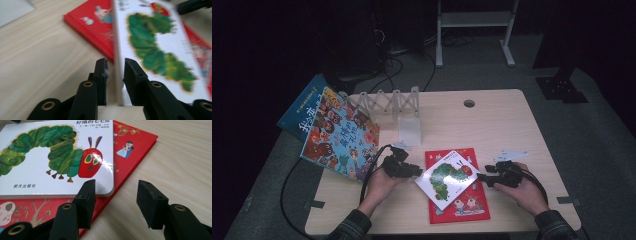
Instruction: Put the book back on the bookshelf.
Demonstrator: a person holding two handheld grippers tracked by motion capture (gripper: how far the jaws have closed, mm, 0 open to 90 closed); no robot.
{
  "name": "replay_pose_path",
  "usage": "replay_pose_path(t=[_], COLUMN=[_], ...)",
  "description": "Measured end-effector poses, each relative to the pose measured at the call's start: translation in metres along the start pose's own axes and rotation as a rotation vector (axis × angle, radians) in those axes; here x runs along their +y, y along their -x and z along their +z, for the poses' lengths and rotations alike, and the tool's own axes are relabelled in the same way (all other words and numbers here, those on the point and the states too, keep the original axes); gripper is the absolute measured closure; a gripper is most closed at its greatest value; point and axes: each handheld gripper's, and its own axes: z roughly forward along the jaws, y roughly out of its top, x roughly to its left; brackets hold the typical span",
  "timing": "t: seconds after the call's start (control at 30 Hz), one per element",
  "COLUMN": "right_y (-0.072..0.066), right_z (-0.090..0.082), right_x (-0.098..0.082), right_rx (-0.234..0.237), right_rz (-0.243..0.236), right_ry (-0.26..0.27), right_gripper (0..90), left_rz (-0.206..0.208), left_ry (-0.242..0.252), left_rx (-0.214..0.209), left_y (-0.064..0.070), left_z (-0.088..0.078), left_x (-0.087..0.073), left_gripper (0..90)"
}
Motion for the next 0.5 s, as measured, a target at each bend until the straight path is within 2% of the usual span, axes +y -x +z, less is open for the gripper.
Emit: replay_pose_path(t=[0.1, 0.17, 0.5], right_y=[0.0, 0.0, 0.004], right_z=[0.003, 0.005, 0.015], right_x=[0.001, 0.002, 0.012], right_rx=[0.002, 0.001, -0.005], right_rz=[0.0, -0.001, -0.004], right_ry=[-0.003, -0.004, 0.004], right_gripper=[47.6, 47.6, 47.8], left_rz=[0.031, 0.042, 0.011], left_ry=[-0.036, -0.048, -0.08], left_rx=[-0.017, -0.007, -0.067], left_y=[0.006, 0.008, 0.011], left_z=[0.004, 0.005, -0.001], left_x=[-0.002, -0.002, -0.01], left_gripper=[68.3, 67.2, 67.0])
